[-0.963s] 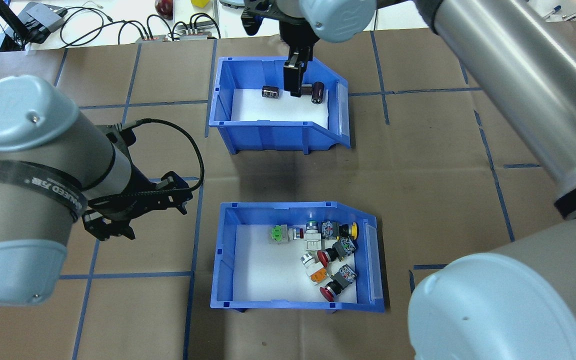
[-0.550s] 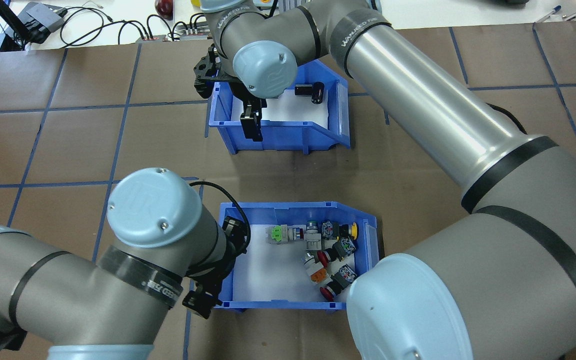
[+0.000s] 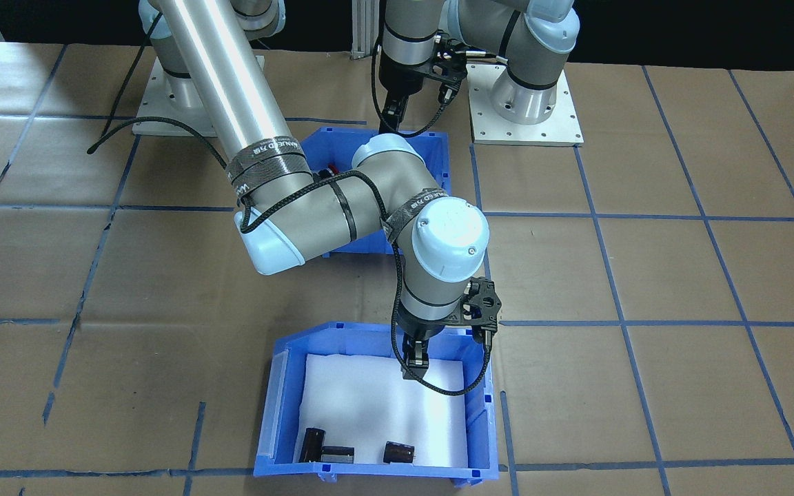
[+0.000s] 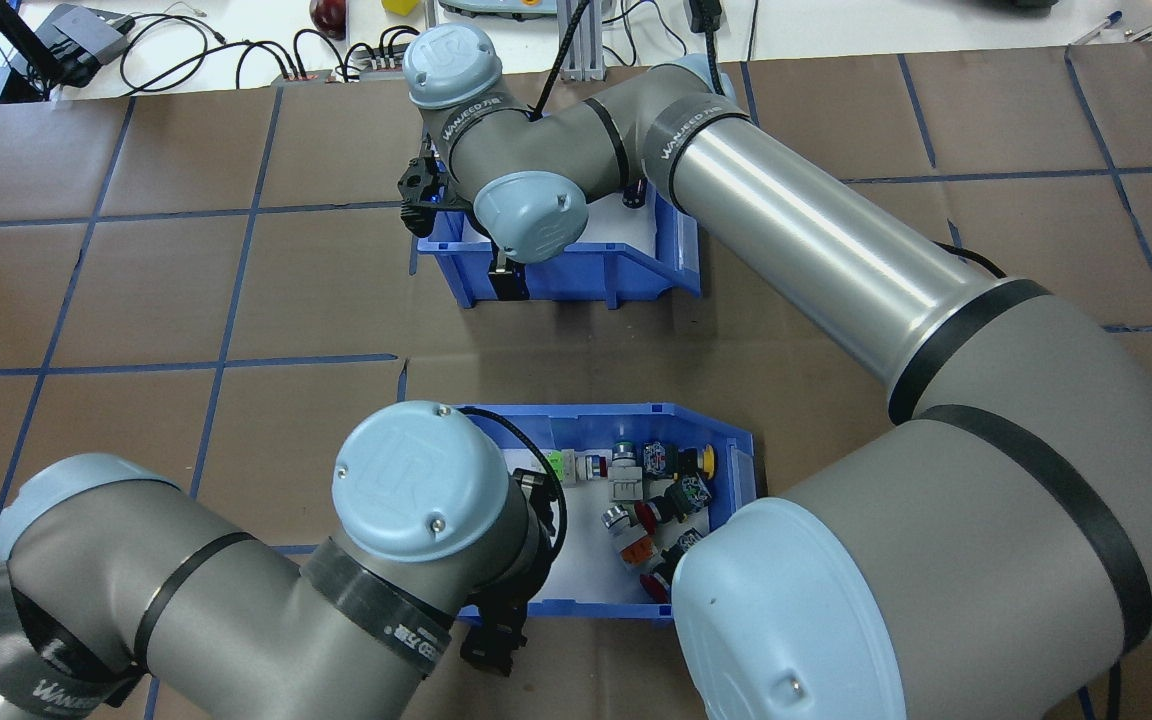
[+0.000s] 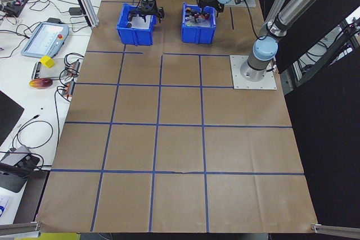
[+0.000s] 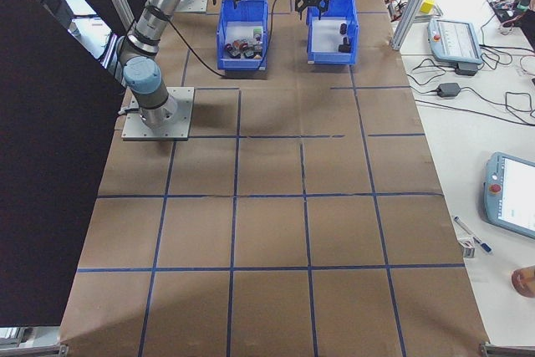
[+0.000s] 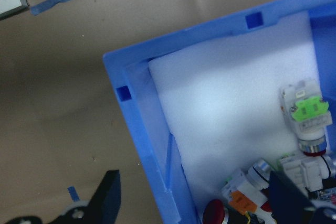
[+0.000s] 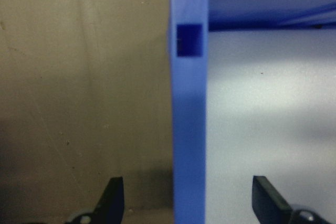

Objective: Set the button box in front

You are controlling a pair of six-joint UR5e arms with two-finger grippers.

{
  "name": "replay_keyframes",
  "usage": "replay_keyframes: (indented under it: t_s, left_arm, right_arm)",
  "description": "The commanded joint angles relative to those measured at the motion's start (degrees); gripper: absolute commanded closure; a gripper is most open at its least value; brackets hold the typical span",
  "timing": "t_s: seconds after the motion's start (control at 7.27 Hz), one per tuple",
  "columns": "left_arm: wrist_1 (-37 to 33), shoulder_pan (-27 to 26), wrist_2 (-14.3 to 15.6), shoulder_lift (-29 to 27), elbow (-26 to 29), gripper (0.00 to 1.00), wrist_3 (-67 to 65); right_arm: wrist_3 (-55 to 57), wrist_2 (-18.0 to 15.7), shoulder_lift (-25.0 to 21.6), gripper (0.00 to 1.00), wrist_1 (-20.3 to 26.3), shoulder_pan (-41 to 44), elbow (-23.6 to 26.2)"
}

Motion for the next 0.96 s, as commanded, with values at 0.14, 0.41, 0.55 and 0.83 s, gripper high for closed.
replay_keyframes:
  t_s: [0.14, 0.41, 0.55, 0.83]
  left_arm:
    - [5.56, -5.24, -0.45, -3.60, -2.40, 0.01, -15.05]
    - [5.73, -5.25, 2.16, -6.22, -2.75, 0.02, -16.13]
    - [6.43, -5.33, 3.66, -8.59, -2.41, 0.04, -17.00]
    - [10.89, -5.34, 4.20, -9.23, -2.40, 0.60, -19.54]
  right_arm:
    - [-0.14, -0.56, -1.79, 0.86, -0.39, -0.17, -0.15]
    - [-0.58, -0.47, -5.29, 0.93, 0.39, -0.79, -0.16]
    - [-3.02, -0.91, -6.44, 0.93, 0.57, -1.92, 0.37]
    - [-11.17, -4.25, -8.90, 0.94, 3.89, -8.49, 0.99]
